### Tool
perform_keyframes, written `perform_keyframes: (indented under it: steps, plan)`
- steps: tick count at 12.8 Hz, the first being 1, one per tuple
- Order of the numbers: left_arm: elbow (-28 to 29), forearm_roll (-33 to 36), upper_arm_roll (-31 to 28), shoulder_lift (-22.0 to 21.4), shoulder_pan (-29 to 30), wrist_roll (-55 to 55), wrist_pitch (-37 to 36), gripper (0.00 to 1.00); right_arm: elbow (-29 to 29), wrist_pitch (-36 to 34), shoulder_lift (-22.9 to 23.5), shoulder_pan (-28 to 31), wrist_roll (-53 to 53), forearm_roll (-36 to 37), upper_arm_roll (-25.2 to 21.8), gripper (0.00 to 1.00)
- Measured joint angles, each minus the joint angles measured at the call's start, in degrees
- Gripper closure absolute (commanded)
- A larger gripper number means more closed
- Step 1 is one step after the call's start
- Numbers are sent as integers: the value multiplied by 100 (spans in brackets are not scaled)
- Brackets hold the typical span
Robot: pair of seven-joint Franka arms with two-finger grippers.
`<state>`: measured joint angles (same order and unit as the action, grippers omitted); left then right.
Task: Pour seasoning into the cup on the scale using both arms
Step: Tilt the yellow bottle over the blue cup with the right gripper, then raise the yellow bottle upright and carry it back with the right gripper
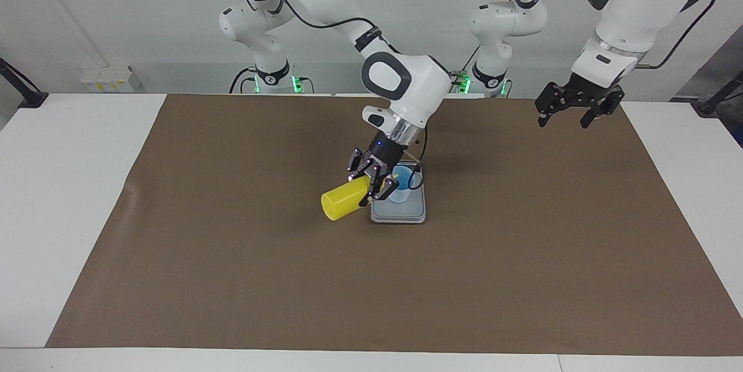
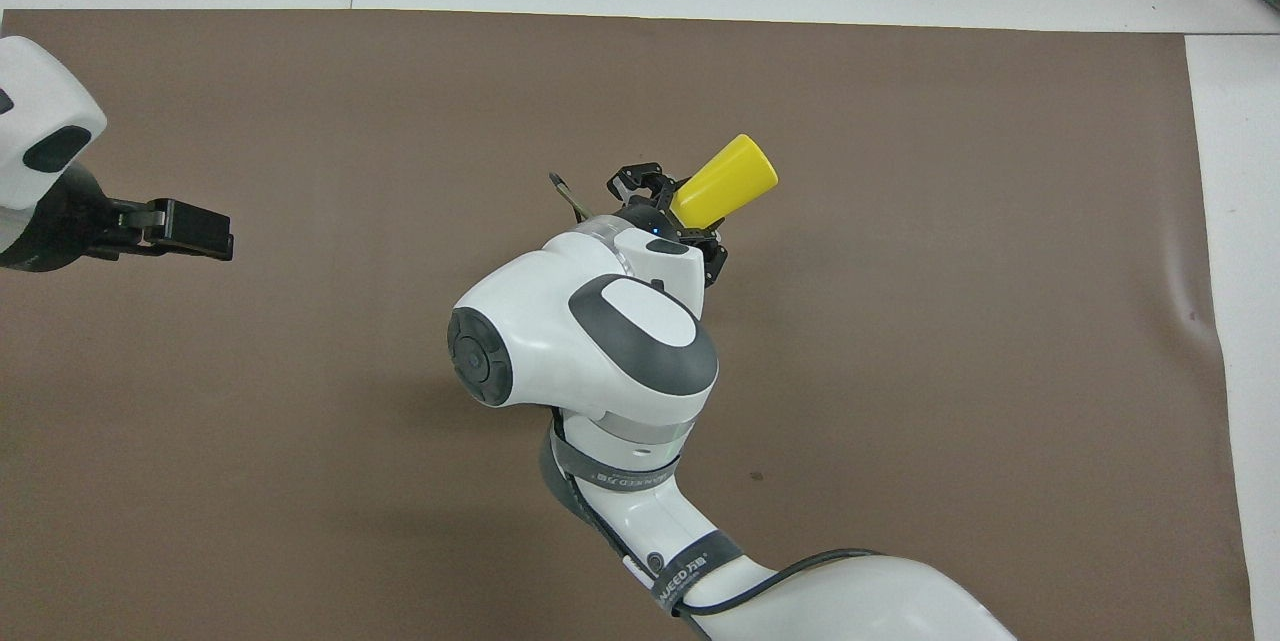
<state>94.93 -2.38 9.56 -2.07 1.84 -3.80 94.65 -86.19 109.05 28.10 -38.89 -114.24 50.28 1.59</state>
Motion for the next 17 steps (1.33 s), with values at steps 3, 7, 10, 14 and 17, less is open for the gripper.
perform_keyframes:
  steps: [3, 7, 10, 14, 17]
  plan:
    - [0, 0, 0, 0, 0, 0, 0, 0, -170, 49, -1, -54, 0, 694, 1, 100]
    - [0, 0, 0, 0, 0, 0, 0, 0, -239, 162, -2, -74, 0, 1086, 1, 100]
    - [0, 0, 0, 0, 0, 0, 0, 0, -239, 194, -2, -81, -37, 1087, 1, 100]
    - [0, 0, 0, 0, 0, 0, 0, 0, -239, 245, -8, -87, -214, 1087, 1, 100]
    - [0, 0, 0, 0, 0, 0, 0, 0, -229, 246, -66, -65, -267, 993, 1, 100]
